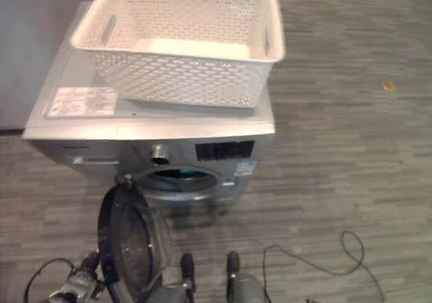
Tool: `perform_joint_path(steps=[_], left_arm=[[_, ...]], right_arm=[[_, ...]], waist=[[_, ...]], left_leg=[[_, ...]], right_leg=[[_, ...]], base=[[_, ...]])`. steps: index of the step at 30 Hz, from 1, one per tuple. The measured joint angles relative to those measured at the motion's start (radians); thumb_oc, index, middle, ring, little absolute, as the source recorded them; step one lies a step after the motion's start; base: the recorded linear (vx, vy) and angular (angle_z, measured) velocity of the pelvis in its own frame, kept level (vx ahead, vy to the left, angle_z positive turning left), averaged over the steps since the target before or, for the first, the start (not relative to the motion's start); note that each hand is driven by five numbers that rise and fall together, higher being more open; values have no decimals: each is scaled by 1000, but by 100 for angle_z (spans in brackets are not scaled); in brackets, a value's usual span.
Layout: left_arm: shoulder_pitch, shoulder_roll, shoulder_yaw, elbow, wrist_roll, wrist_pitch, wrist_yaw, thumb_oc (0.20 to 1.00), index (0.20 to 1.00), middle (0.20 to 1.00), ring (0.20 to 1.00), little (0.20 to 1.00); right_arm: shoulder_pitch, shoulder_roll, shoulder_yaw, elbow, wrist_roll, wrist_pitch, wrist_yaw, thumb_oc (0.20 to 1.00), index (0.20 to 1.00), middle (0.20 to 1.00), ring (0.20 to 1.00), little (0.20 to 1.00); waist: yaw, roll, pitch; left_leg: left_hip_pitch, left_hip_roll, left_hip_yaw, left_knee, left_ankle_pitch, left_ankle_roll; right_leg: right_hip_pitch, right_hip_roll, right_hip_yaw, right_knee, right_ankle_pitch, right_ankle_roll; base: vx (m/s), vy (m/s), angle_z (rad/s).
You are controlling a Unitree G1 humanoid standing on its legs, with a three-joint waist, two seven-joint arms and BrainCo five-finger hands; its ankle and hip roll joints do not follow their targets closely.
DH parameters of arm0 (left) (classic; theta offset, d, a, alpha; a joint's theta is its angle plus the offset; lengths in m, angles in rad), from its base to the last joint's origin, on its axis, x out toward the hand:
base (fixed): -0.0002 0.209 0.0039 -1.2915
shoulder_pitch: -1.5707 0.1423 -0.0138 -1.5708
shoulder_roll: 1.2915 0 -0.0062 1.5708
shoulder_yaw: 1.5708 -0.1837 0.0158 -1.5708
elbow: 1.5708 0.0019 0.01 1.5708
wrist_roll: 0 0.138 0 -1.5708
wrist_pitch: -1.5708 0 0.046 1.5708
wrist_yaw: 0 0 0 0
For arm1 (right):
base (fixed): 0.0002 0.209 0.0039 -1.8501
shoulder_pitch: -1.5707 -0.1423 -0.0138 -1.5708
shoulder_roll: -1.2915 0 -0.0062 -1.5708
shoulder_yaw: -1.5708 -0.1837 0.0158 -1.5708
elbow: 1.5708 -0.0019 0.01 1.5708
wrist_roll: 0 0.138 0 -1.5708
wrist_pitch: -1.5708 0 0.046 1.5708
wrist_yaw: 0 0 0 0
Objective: Grab the laundry basket,head to the washer,open it,put in the laundry and shut it.
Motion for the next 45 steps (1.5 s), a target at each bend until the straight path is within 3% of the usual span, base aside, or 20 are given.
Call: perform_joint_path(steps=[1,2,4,7,8,9,17,22,24,26,27,29,31,33,36,39,42,43,44,45], left_arm=[[-1,0,1,0,-1,0,-1,1000,1000,1000,1000,1000],[-9,1,2,4,0,1,-1,1000,1000,1000,1000,1000],[-37,-4,0,0,4,-4,-12,1000,1000,1000,1000,1000],[-55,-84,35,-4,-49,-6,-18,1000,1000,1000,1000,1000],[-56,-132,31,-23,-67,-20,-32,1000,1000,1000,1000,1000],[-63,-164,4,-47,-66,-32,-43,1000,1000,1000,1000,1000],[-109,-374,-132,-116,-17,-71,-137,1000,1000,1000,1000,1000],[-201,-428,-126,-108,7,-69,-116,1000,1000,1000,1000,1000],[-321,-431,-93,-64,23,-58,-52,1000,1000,1000,1000,1000],[-442,-440,-87,-68,12,-56,-19,1000,1000,1000,1000,1000],[-504,-451,-98,-116,1,-65,-9,1000,1000,1000,1000,1000],[-579,-547,-137,-215,0,-130,-16,1000,1000,1000,1000,1000],[-481,-520,-132,-180,-1,-145,-47,1000,1000,1000,1000,1000],[-275,-433,-55,-73,-19,-125,-69,1000,1000,1000,1000,1000],[17,-257,98,-55,-19,-109,-107,1000,1000,1000,1000,1000],[194,-144,169,-39,-17,-96,-126,1000,1000,1000,1000,1000],[308,-123,317,61,-18,-107,-167,1000,1000,1000,1000,1000],[331,-118,339,78,-17,-106,-173,1000,1000,1000,1000,1000],[345,-146,355,108,-17,-106,-174,1000,1000,1000,1000,1000],[362,-147,343,129,-9,-92,-182,1000,1000,1000,1000,1000]], right_arm=[[-27,-14,-10,3,7,-3,-4,1000,1000,1000,1000,1000],[-44,-29,-30,-22,20,-11,-15,1000,1000,1000,1000,1000],[-43,-49,-68,-31,45,-19,-23,1000,1000,1000,1000,1000],[-33,-42,-83,-25,56,-18,-19,1000,1000,1000,1000,1000],[-7,-32,-83,-24,61,-15,-17,1000,1000,1000,1000,1000],[14,-12,-83,-20,61,-11,-15,1000,1000,1000,1000,1000],[19,55,-72,-48,62,1,0,1000,1000,1000,1000,1000],[47,57,51,-165,61,9,-3,1000,1000,1000,1000,1000],[27,56,109,-308,53,-6,0,1000,1000,1000,1000,1000],[28,57,127,-375,58,-25,4,1000,1000,1000,1000,1000],[17,51,113,-324,64,-27,2,1000,1000,1000,1000,1000],[109,32,77,-192,62,-2,2,1000,1000,1000,1000,1000],[106,45,3,14,40,0,-4,1000,1000,1000,1000,1000],[104,39,-56,98,37,28,-6,1000,1000,1000,1000,1000],[56,38,-93,56,48,27,-8,1000,1000,1000,1000,1000],[-52,17,-122,17,87,-2,-19,1000,1000,1000,1000,1000],[-103,46,-160,1,149,-14,-5,1000,1000,1000,1000,1000],[-107,53,-161,8,159,-17,-1,1000,1000,1000,1000,1000],[-118,39,-164,12,163,-18,0,1000,1000,1000,1000,1000],[-108,33,-159,13,162,-19,2,1000,1000,1000,1000,1000]], waist=[[4,-18,4],[4,-30,4],[-29,-55,-1],[-57,-51,-1],[-81,-17,-10],[-85,-13,-13],[-124,-50,-41],[-195,-44,-54],[-244,-68,-51],[-299,-96,-45],[-303,-73,-35],[-326,-20,-28],[-318,25,-24],[-270,63,-32],[-155,58,-36],[-80,31,-49],[-31,-40,-82],[-13,-43,-92],[4,6,-79],[4,5,-95]], left_leg=[[-2,4,17,9,-18,1],[-3,7,82,43,-58,39],[36,-8,166,60,-86,79],[118,1,182,47,-89,95],[179,12,178,-3,-85,100],[193,13,189,-31,-92,107],[203,-36,223,-35,-148,157],[140,-34,260,-17,-141,145],[122,-32,299,0,-141,146],[153,-29,314,-3,-156,147],[206,4,370,-36,-184,77],[209,38,372,-13,-195,46],[213,60,341,73,-150,57],[207,65,247,150,-71,30],[138,75,55,264,-47,-32],[97,39,-9,168,-47,-33],[80,25,-21,-30,-36,-36],[69,15,-62,-60,-14,-22],[76,54,-128,-61,7,-29],[77,49,-115,-57,20,-43]], right_leg=[[-6,-7,-12,7,-2,-21],[-4,-19,-28,3,3,-34],[11,-67,-74,-28,20,-20],[19,-89,-118,-37,23,-6],[34,-83,-161,-33,17,12],[34,-79,-167,-22,15,22],[6,-107,-85,-29,66,93],[-84,-91,-38,-9,81,80],[-109,-47,57,-76,159,70],[-103,-16,134,-119,188,99],[-94,12,138,-123,174,90],[-88,27,106,-71,126,69],[-32,23,102,-74,86,37],[63,7,72,-135,76,17],[139,17,2,-187,73,-39],[174,22,-12,-193,71,-44],[209,44,10,-212,45,-6],[206,44,3,-195,-23,142],[159,45,-53,-53,-82,34],[161,28,-12,-61,-64,-35]], base=[[-101,-42,23],[-82,-19,66],[-47,29,101],[38,54,64],[66,107,70],[46,108,63],[18,80,-20],[-116,-11,-30],[44,15,-117],[220,-75,-179],[63,-185,-195],[140,-247,-76],[177,-248,25],[98,-198,55],[54,-79,73],[42,47,75],[56,164,36],[12,231,-28],[15,259,-38],[35,258,-27]])
